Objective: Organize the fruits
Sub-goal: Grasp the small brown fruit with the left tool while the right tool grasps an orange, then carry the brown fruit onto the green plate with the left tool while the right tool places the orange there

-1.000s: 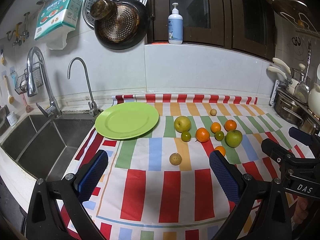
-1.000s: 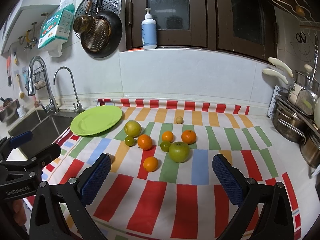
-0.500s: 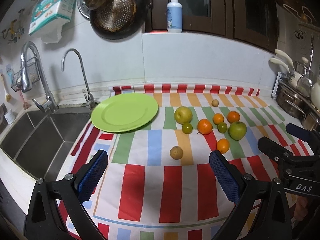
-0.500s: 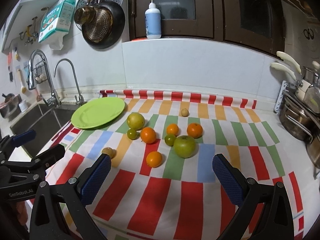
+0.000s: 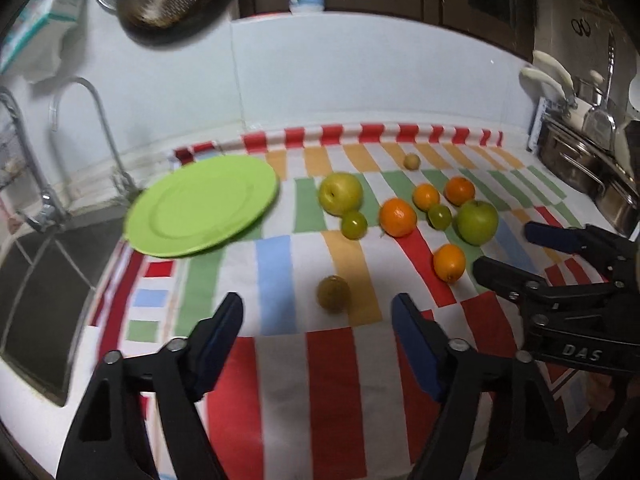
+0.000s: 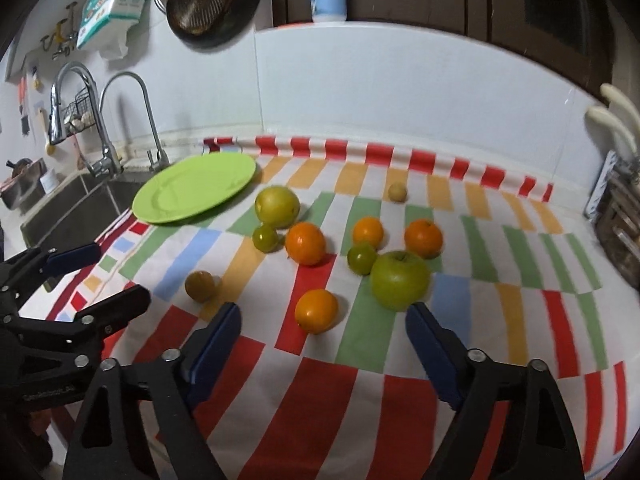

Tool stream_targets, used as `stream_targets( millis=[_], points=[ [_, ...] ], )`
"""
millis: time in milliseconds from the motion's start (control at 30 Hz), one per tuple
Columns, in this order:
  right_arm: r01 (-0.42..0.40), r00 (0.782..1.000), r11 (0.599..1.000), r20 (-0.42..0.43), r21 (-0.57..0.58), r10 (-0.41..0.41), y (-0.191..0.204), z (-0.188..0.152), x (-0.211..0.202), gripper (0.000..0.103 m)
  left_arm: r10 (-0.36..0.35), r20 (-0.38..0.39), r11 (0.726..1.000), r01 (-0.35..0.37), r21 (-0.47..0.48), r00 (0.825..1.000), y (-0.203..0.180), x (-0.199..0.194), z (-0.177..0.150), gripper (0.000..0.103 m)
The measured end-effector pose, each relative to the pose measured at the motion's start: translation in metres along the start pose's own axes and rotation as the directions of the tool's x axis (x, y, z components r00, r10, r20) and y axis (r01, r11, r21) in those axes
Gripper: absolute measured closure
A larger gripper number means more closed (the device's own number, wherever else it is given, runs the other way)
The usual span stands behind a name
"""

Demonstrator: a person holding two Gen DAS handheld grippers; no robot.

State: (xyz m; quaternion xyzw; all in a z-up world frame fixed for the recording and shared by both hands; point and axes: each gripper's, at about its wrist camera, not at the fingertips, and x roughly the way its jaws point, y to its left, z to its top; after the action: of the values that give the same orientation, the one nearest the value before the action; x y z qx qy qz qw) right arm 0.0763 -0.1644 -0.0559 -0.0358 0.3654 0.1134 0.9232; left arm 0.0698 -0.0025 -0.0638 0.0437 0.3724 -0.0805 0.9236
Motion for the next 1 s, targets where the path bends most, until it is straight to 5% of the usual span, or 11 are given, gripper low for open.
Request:
stream_targets(
  millis=[333,1000],
  points=[
    [-0.062,0.992,0.998,-0.112,0.034,0.065,-0.005,-0.001,0.049,0.044,-0.065,-0.091,0.998,0.066,0.002,0.994,0.001,0.048,0.005,0.049],
    [-0.011,0.991,0.997,-0.132,0.071,0.02,0.007,0.004,0.069,0.069,-0.133,-0.143,0.988,0.142,0.054,0.981,0.002,0.077,0.007,0.075]
  ],
)
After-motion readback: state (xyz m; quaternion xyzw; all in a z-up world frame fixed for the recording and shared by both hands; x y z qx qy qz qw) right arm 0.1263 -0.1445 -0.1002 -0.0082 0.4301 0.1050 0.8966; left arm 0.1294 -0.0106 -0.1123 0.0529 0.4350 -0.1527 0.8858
